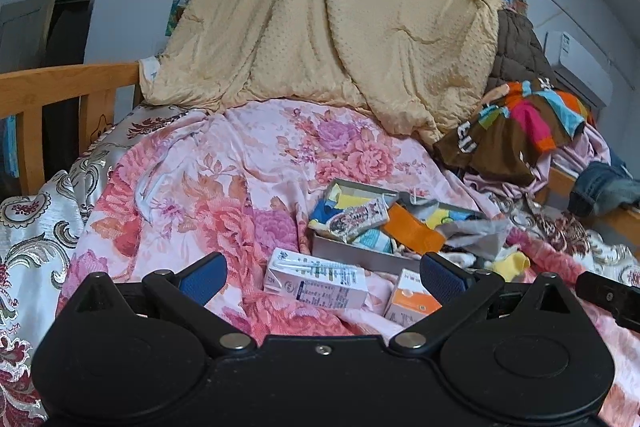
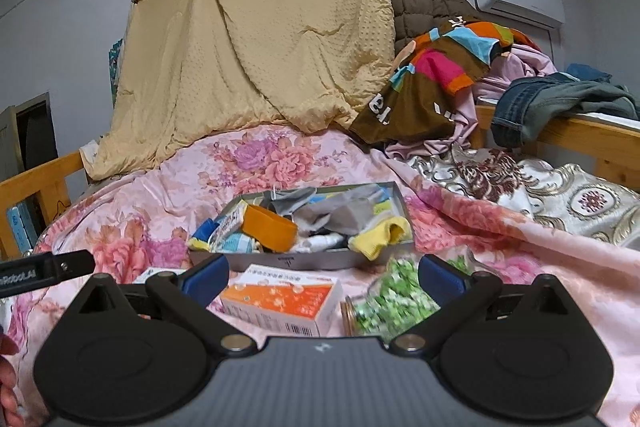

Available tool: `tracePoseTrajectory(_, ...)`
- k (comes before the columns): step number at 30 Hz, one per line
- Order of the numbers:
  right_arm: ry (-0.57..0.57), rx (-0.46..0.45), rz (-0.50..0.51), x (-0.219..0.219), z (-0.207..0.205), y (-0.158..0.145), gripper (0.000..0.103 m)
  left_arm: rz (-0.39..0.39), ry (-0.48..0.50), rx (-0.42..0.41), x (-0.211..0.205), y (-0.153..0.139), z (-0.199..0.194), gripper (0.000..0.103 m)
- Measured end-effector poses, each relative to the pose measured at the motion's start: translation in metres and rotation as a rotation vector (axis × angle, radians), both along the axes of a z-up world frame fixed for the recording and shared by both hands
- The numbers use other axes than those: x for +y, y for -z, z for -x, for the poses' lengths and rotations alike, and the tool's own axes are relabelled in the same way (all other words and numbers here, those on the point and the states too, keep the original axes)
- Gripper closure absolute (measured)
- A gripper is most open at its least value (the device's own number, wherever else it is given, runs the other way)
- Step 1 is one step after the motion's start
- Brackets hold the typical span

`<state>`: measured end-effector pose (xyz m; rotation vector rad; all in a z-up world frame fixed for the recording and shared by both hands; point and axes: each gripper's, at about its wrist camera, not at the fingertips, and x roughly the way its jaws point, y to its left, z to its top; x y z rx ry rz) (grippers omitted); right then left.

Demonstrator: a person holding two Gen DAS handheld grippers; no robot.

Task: Organize soft objects

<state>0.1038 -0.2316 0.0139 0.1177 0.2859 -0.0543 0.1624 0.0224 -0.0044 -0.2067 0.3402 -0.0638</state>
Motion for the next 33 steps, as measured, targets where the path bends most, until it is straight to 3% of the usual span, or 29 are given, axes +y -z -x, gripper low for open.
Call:
tracePoseTrajectory(10, 0.002, -0.040, -0.015, -0.002, 0.033, -0.001, 0.000, 0.001, -0.016, 0.028, -0.014, 0.005, 0.025, 0.001)
tracePoseTrajectory(17, -0.013, -0.014, -0.050, -0.006, 0.053, 0.005, 0.000, 0.037, -0.042, 0.042, -0.015, 0.003, 0.061, 0.001)
tracePoseTrajectory(21, -0.032, -0.018, -0.055, -0.004, 0.066, 0.006, 0.000, -0.001, -0.040, 0.044, -0.021, 0.001, 0.080, 0.001)
tracePoseTrajectory(33, -0.073, -0.012, -0.015, 0.011, 0.090, 0.006, 0.000, -0.012, -0.050, 0.043, -0.020, -0.008, 0.112, 0.001)
